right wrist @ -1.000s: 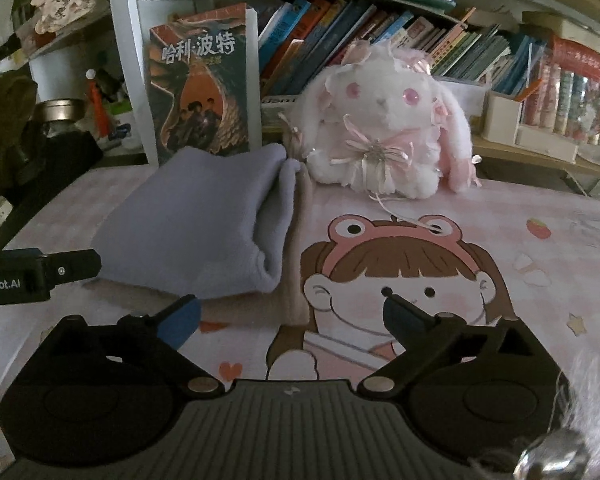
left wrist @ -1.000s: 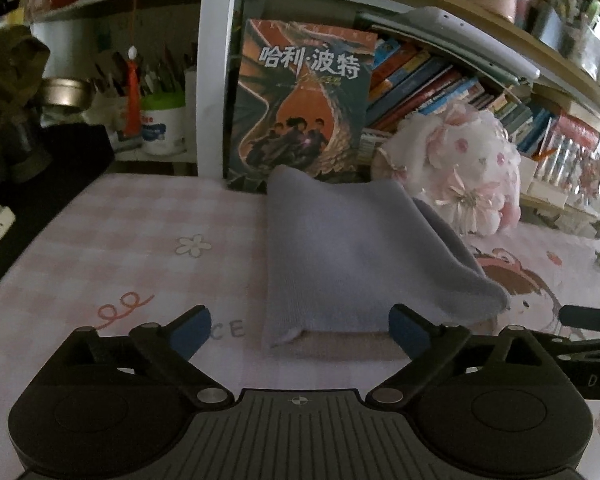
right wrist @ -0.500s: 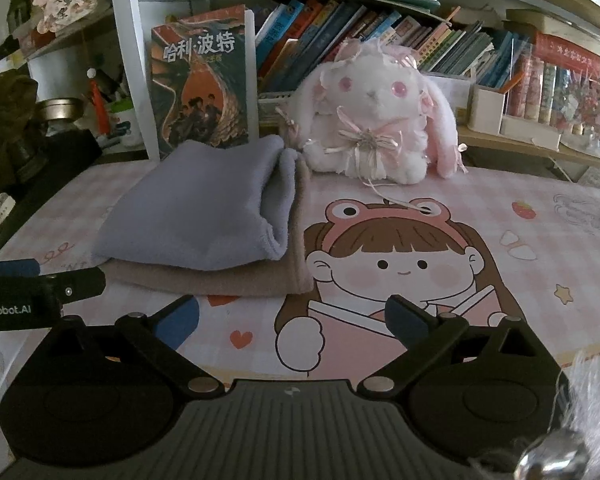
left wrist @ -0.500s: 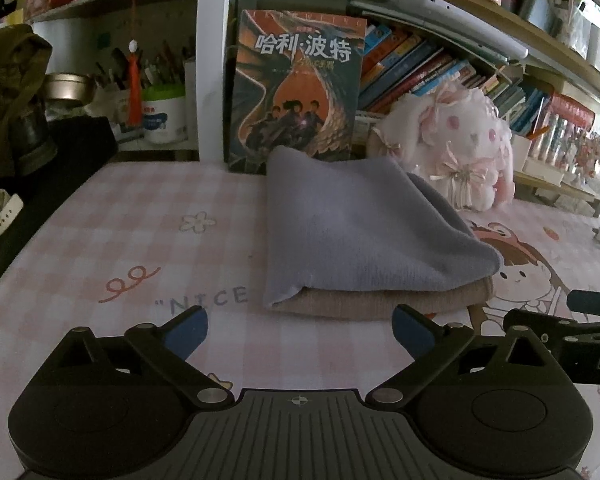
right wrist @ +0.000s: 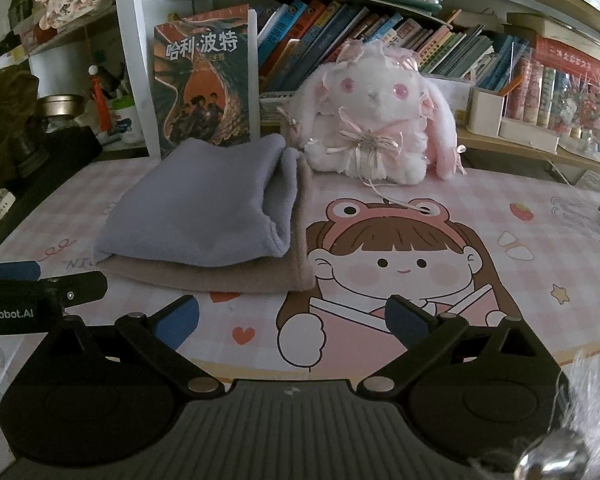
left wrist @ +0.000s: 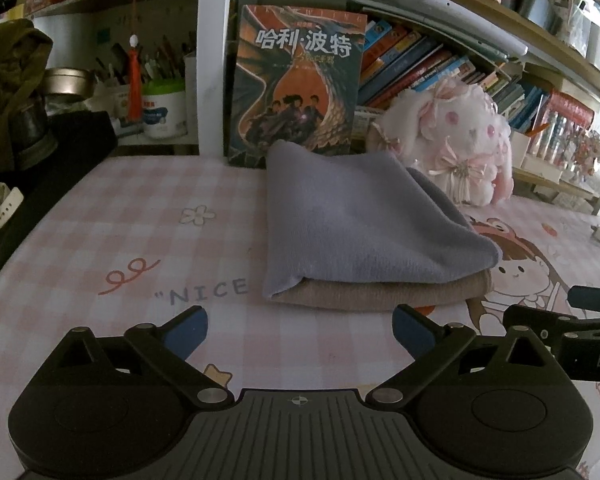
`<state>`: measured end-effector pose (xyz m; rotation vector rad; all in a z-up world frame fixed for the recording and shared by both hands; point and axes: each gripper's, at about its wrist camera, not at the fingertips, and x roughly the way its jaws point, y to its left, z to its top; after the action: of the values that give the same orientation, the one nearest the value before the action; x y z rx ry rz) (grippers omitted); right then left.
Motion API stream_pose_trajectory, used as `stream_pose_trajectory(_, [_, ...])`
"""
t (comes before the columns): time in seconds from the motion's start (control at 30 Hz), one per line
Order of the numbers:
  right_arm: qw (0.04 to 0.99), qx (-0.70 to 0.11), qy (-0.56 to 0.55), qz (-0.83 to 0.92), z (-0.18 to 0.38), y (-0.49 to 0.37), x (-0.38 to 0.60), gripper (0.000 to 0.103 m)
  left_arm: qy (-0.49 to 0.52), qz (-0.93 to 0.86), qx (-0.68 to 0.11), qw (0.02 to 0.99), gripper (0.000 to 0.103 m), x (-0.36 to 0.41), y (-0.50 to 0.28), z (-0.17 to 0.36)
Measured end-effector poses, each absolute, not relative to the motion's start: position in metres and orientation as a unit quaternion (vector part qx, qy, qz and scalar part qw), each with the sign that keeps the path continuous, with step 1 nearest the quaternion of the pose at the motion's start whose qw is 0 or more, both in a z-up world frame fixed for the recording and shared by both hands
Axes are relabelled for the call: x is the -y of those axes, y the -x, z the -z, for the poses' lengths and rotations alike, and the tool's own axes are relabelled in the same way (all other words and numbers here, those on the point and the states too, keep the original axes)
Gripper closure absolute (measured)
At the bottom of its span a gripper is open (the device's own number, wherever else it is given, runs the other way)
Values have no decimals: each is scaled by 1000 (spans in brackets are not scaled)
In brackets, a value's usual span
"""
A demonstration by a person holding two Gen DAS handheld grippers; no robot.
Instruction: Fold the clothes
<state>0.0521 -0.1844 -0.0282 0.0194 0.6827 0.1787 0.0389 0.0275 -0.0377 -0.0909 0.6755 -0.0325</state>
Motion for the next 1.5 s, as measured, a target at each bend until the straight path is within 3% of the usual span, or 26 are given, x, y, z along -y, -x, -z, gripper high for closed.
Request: stream_pose_trajectory(1.5, [936, -340, -7, -86, 30, -52, 183, 3, 28, 19, -348, 937, 3, -22, -40, 42])
